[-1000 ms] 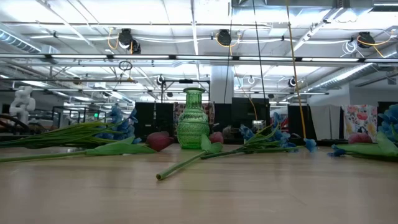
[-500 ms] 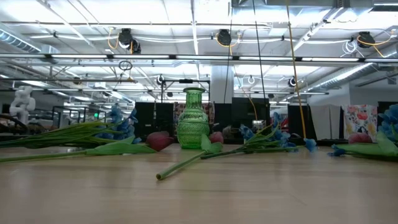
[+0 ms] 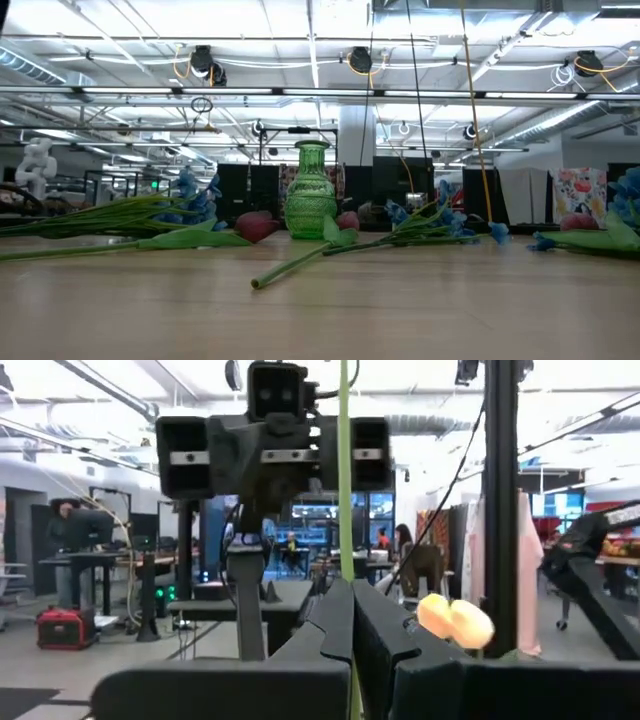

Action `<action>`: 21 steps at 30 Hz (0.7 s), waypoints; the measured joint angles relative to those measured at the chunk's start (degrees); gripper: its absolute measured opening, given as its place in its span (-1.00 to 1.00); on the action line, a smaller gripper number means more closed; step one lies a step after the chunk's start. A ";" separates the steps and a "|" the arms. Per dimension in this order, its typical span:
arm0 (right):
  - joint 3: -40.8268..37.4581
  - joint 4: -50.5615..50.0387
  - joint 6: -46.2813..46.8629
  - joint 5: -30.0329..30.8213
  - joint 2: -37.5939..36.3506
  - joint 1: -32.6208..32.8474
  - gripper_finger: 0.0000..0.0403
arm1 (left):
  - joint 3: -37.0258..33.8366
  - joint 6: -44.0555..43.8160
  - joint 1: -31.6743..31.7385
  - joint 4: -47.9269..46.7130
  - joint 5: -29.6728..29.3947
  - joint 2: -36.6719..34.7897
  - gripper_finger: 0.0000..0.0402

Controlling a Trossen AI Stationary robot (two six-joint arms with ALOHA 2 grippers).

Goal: Sort flowers into vase by color
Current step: Put the yellow flower into the transparent vase

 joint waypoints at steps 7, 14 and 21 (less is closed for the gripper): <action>-0.09 -0.33 -3.86 1.40 5.34 3.93 0.10 | 5.03 0.02 0.39 0.00 0.11 6.27 -1.00; -0.11 2.03 -6.32 4.44 7.53 6.90 0.17 | 5.72 0.06 0.26 -0.95 0.11 7.03 -1.00; -0.09 5.90 -7.13 4.27 7.01 9.23 0.05 | 5.72 0.07 0.13 -1.85 0.39 7.03 -1.00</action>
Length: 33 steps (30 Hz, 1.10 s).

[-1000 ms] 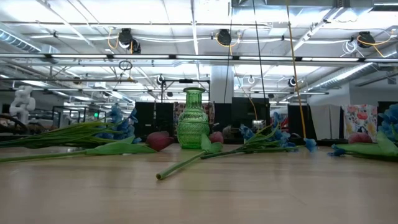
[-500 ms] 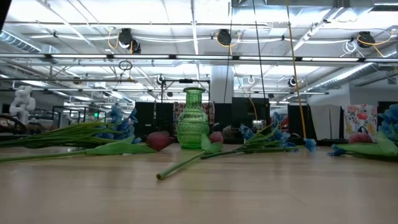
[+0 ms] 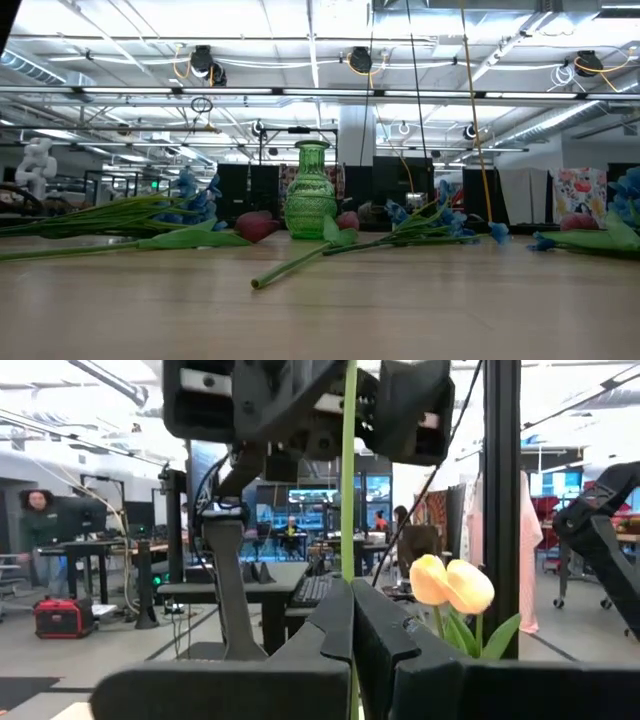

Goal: Sort flowers into vase by color
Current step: Put the yellow flower into the transparent vase

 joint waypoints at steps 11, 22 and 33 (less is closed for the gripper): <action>0.00 0.15 0.83 0.38 0.61 0.40 -0.49 | 0.00 -0.01 0.00 -0.63 0.55 0.00 -1.00; 0.00 -0.30 0.66 0.41 2.75 0.40 -0.87 | -0.02 0.07 0.00 -1.32 1.69 0.00 -1.00; -0.02 -2.82 1.46 0.45 0.60 0.36 -0.97 | -0.02 -0.02 0.00 -2.13 1.71 -0.07 -0.86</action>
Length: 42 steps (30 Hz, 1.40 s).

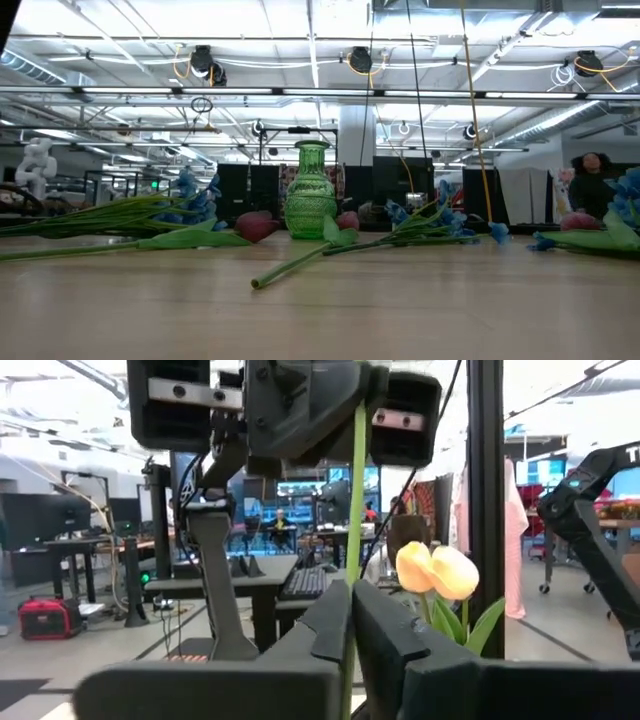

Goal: Sort flowers into vase by color
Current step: Put the yellow flower into the transparent vase

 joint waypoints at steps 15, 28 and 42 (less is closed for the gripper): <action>0.00 -6.19 7.98 1.73 -9.59 1.59 -0.98 | -0.04 -4.50 -4.44 -5.87 -8.35 -0.24 0.15; 0.04 -21.44 17.31 5.79 -17.89 9.15 -0.98 | -0.04 -4.55 -8.90 -11.41 -17.36 -0.26 0.15; 5.00 -32.08 22.50 3.61 -18.81 17.53 -0.98 | -0.04 -12.13 -9.49 -15.12 -18.52 -0.26 0.15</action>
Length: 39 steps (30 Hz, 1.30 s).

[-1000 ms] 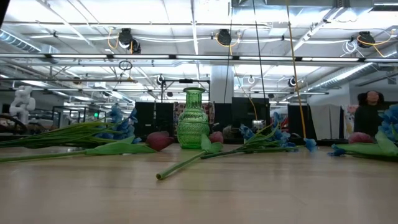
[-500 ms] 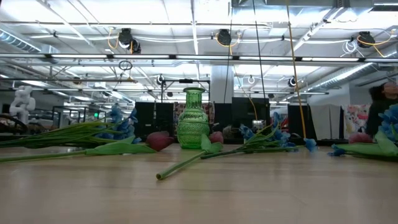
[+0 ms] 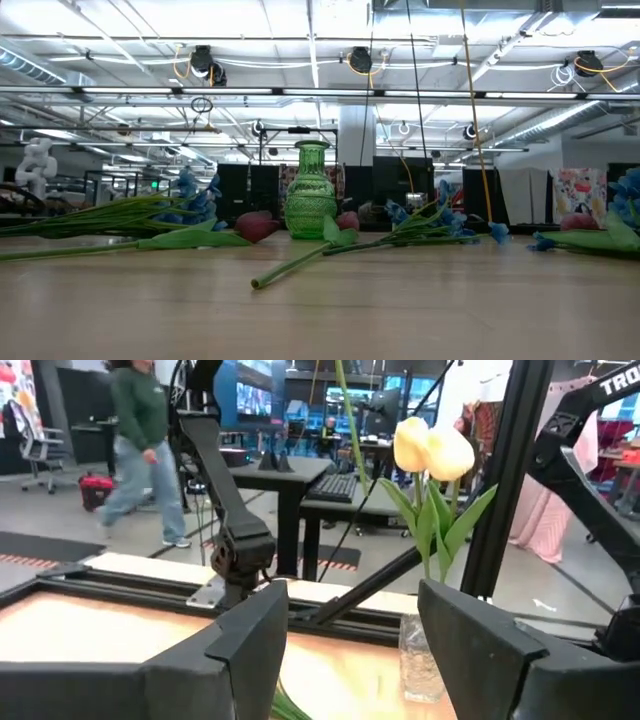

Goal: Sort flowers into vase by color
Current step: Put the yellow flower into the transparent vase

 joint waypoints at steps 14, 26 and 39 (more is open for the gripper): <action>0.95 -6.17 -0.02 -1.04 -2.56 3.79 -0.98 | 0.00 -2.94 -0.34 -3.94 -0.42 0.00 0.15; -1.80 -6.15 5.70 3.79 0.88 4.59 -0.98 | 0.00 -4.44 -0.87 -5.23 -0.42 0.00 0.14; -2.05 -4.25 17.28 11.01 5.07 11.86 -0.98 | 0.00 -5.88 -0.92 -5.16 -0.42 0.00 0.14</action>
